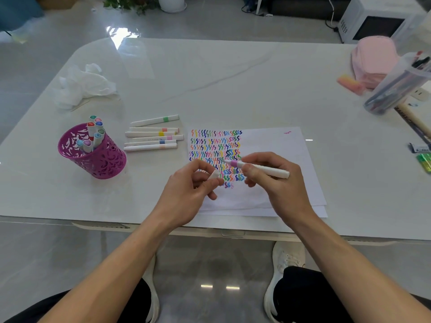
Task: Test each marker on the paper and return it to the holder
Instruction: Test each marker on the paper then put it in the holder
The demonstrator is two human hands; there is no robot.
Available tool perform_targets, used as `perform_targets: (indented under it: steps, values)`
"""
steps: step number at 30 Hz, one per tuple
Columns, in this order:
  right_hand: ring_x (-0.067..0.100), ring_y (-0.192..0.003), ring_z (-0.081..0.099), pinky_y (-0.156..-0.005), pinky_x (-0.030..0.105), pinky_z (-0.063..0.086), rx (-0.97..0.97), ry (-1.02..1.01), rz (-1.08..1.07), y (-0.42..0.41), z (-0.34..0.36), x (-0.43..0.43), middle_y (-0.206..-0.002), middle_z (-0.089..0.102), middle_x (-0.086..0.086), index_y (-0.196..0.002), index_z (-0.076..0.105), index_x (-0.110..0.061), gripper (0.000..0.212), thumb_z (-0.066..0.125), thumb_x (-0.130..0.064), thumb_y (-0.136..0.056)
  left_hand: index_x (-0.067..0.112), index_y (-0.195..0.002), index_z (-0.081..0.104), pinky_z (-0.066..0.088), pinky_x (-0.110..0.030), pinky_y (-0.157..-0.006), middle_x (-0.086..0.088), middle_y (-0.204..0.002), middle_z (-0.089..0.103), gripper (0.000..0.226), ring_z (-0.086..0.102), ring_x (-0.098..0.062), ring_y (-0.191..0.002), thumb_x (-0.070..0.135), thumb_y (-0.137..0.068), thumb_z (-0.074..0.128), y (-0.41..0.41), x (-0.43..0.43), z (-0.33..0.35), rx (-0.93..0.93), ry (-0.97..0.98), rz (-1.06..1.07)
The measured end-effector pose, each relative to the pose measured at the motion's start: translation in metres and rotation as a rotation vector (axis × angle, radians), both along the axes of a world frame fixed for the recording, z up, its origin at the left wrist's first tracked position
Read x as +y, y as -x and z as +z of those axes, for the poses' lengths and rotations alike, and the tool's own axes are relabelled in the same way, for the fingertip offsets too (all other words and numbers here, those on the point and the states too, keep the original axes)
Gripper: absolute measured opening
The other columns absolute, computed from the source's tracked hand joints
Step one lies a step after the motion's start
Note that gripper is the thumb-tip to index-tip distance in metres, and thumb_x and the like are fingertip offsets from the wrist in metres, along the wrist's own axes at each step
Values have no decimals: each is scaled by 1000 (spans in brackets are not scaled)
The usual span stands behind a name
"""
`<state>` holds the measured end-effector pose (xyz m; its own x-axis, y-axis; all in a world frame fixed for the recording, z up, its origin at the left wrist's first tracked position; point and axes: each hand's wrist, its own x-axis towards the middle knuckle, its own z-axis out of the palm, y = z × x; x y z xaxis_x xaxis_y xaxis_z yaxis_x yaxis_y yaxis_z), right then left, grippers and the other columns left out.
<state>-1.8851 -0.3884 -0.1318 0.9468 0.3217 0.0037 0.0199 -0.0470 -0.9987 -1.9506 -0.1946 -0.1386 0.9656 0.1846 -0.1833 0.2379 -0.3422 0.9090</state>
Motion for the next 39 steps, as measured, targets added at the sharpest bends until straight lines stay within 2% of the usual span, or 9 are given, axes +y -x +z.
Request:
perform_targets:
  steps: [4, 9, 12, 15, 20, 26, 30, 39]
  values:
    - [19, -65, 70, -64, 29, 58, -18, 31, 11, -3, 0, -2, -76, 76, 5, -97, 79, -8, 14, 72, -19, -93, 21, -99, 60, 49, -23, -67, 10, -89, 78, 15, 73, -11, -70, 29, -92, 70, 0, -1, 3, 11, 0, 7]
    - [21, -60, 68, -59, 31, 57, -36, 75, 18, -4, -2, -4, -70, 73, 8, -90, 79, -7, 12, 69, -11, -96, 22, -101, 62, 52, -24, -67, 9, -89, 78, 15, 73, -13, -71, 27, -90, 72, 1, 1, 3, -3, 0, 3]
    - [20, -60, 68, -58, 30, 56, -39, 99, 50, -4, -4, -3, -70, 74, 7, -87, 78, -8, 12, 70, -10, -95, 22, -104, 67, 58, -27, -74, 7, -91, 77, 15, 73, -12, -72, 25, -90, 72, 1, 1, 2, -19, -38, -17]
    - [21, -62, 71, -60, 31, 57, -37, 114, 84, -3, -7, -2, -72, 75, 5, -89, 78, -9, 10, 70, -11, -95, 24, -104, 71, 58, -23, -75, 8, -90, 75, 13, 72, -10, -74, 24, -92, 70, 1, 1, 1, -36, -96, -44]
    - [30, -67, 74, -65, 38, 62, 34, 26, 120, -3, -5, -2, -77, 76, 14, -96, 74, 1, 9, 70, -7, -95, 24, -110, 72, 52, -21, -68, 10, -83, 73, 16, 67, -10, -72, 26, -98, 61, 1, 4, 1, -38, -103, -74]
    - [38, -70, 75, -66, 39, 62, 169, -83, 137, 0, -5, -1, -80, 75, 24, -95, 70, 10, 17, 69, -6, -93, 27, -102, 74, 53, -25, -66, 7, -74, 67, 15, 59, -8, -62, 26, -99, 59, 3, 3, -2, -79, -82, -79]
    - [40, -72, 75, -67, 40, 62, 218, -119, 155, 0, -4, -1, -81, 75, 26, -95, 71, 9, 24, 72, -14, -87, 25, -103, 75, 53, -24, -64, 10, -71, 66, 15, 58, -6, -61, 23, -99, 61, 6, 1, 0, -103, -106, -63]
    - [42, -76, 75, -69, 41, 61, 238, -126, 172, -1, -2, -1, -83, 74, 27, -95, 71, 6, 24, 72, -16, -86, 25, -101, 76, 50, -20, -62, 9, -72, 66, 14, 58, -6, -62, 22, -97, 63, 6, 0, 1, -132, -134, -64]
